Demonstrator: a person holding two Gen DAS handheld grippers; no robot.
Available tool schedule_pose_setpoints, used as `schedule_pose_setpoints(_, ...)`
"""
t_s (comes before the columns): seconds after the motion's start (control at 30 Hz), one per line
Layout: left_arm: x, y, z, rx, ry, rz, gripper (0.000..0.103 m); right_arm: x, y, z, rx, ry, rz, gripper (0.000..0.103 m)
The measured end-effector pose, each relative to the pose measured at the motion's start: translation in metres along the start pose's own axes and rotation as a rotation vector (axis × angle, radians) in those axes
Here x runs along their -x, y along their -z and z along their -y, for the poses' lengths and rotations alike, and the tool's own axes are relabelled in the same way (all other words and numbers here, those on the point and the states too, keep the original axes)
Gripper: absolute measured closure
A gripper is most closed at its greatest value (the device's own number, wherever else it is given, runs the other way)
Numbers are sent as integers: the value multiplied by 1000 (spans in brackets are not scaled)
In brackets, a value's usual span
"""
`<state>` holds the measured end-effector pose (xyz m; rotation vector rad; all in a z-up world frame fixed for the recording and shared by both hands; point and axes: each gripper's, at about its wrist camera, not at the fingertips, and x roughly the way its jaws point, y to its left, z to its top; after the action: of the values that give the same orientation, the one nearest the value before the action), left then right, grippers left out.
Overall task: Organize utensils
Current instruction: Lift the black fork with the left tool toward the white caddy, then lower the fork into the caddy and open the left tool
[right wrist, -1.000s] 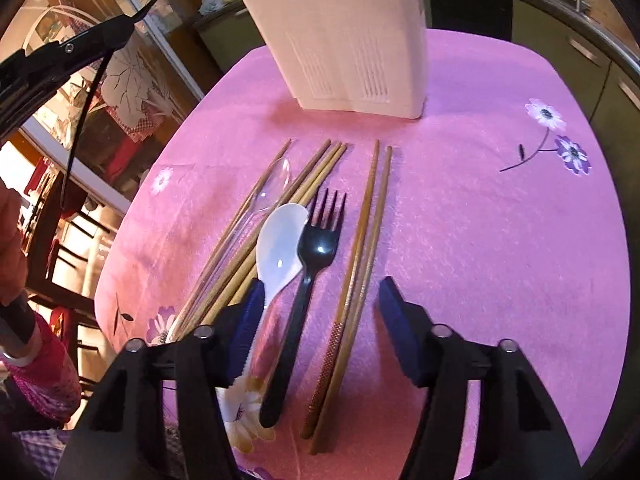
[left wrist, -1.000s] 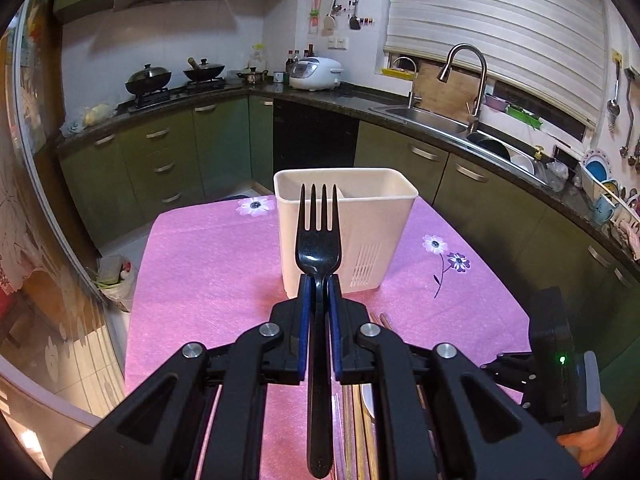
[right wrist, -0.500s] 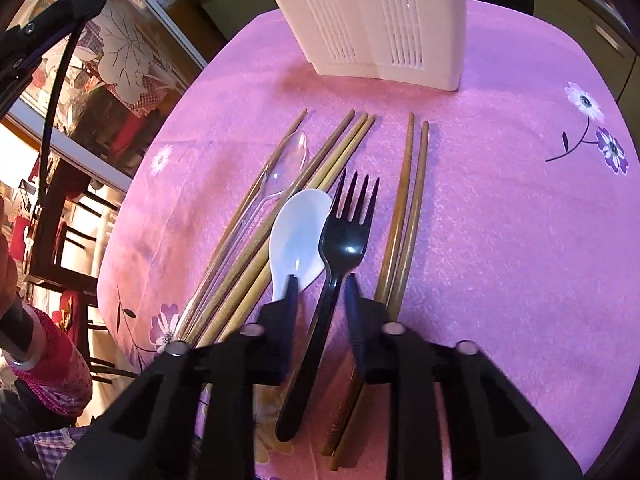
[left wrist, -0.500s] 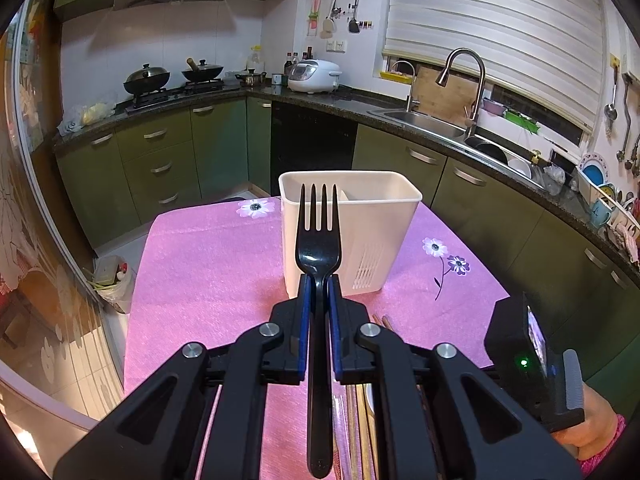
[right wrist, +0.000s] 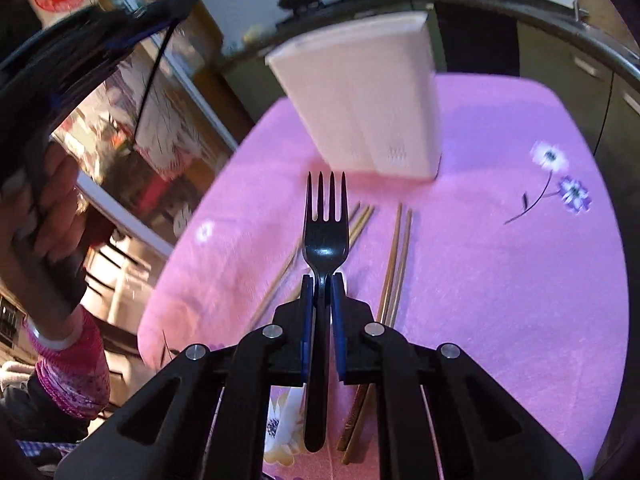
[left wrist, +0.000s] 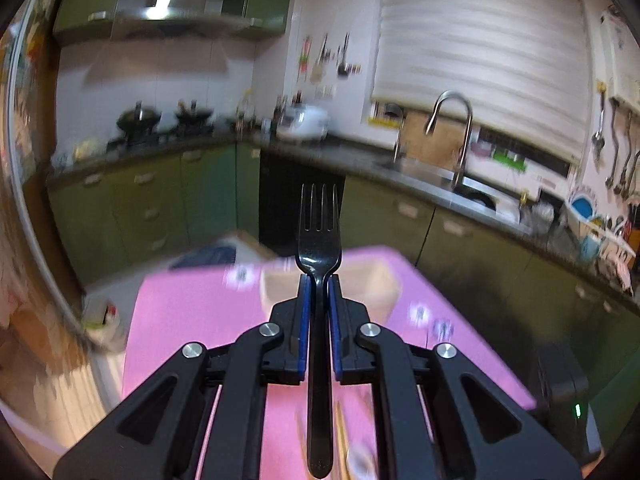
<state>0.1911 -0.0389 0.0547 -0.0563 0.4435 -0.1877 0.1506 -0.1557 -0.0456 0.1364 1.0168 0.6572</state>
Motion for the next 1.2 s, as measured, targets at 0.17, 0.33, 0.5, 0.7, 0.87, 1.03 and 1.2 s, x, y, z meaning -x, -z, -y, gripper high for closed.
schedule_pose_setpoints(0.17,-23,-36,8,-37,-29,140,94,18,0,4,-10,-20,63,93)
schedule_pose_setpoints(0.33,-71,-47,8,-49,-66,170,94,26,-3,13,-21,-32,98,93)
schedule_pose_setpoints(0.5,-107,-40,-2,-18,-80,160,94,32,-9,19,-21,-30,121,93)
schedule_pose_setpoints(0.7,-124,-32,-9,-17,-95,166,94,36,-9,20,-16,-36,132,93)
schedule_pose_setpoints(0.87,-129,-14,-11,-10,-106,124,94,38,-9,19,-9,-37,145,93)
schedule_pose_setpoints(1.03,-127,1,-10,-12,-114,71,94,44,-16,18,-4,-29,167,93)
schedule_pose_setpoints(1.2,-124,7,-12,-13,-129,20,94,56,-34,14,10,-10,221,93)
